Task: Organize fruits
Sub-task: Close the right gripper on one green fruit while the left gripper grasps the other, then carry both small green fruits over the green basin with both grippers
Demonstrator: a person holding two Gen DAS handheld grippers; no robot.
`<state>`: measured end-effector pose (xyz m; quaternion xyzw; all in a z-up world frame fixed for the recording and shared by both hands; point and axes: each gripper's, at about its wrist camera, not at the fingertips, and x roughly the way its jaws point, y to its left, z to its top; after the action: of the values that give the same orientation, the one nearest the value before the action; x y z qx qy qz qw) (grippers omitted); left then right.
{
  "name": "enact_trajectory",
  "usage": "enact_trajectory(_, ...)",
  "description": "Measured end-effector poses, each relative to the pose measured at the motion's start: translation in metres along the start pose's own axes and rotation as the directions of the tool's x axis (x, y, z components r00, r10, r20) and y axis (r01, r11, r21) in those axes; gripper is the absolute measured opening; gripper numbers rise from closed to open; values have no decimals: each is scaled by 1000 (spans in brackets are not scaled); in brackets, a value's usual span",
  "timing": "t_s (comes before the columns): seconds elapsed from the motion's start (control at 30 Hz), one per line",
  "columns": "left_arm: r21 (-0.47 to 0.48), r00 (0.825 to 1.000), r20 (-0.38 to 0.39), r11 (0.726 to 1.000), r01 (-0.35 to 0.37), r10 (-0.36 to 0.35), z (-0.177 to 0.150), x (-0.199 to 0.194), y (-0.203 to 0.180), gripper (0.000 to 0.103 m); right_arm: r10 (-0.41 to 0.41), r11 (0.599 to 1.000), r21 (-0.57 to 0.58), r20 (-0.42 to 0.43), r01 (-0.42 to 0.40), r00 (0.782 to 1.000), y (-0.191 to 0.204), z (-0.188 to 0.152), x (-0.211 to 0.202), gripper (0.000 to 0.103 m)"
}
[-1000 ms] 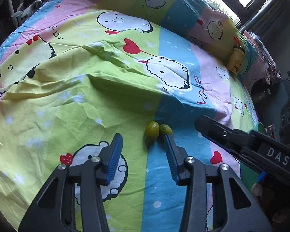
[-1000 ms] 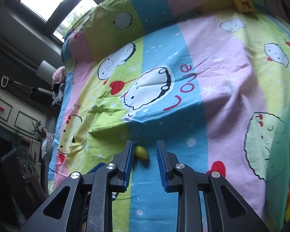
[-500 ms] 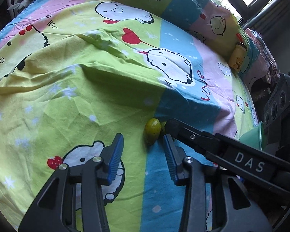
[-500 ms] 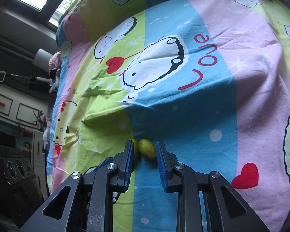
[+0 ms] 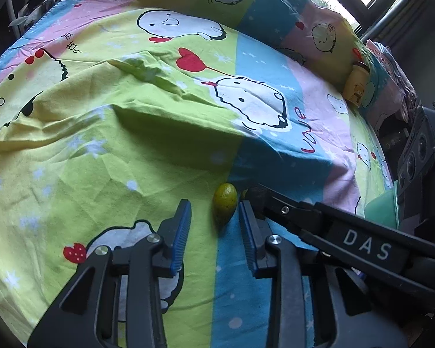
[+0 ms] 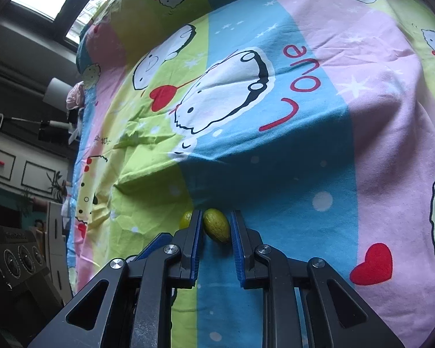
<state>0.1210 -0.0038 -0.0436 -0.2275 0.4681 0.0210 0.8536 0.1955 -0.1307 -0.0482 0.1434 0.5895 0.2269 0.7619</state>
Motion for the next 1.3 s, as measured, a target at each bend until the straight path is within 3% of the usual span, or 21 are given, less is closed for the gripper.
enact_trajectory(0.13,5,1000,9,1000,-5,5,1,3,-5,32,-26,1000,12,20,26,999,-3,0,-7,22)
enact_trajectory(0.37,-19,1000,1,1000,17,-17,3,5,-1,18,-42,999,30,34,41,999,-9,1,-13,22)
enact_trajectory(0.6,7,1000,5,1000,2,-2,0,3,-7,18,-38,998,45,39,36,999,-11,-2,-17,22)
enact_trajectory(1.3,83,991,126,996,24,-34,-8,-40,-31,18,-16,998,65,151,6,988,-14,-15,-63,22)
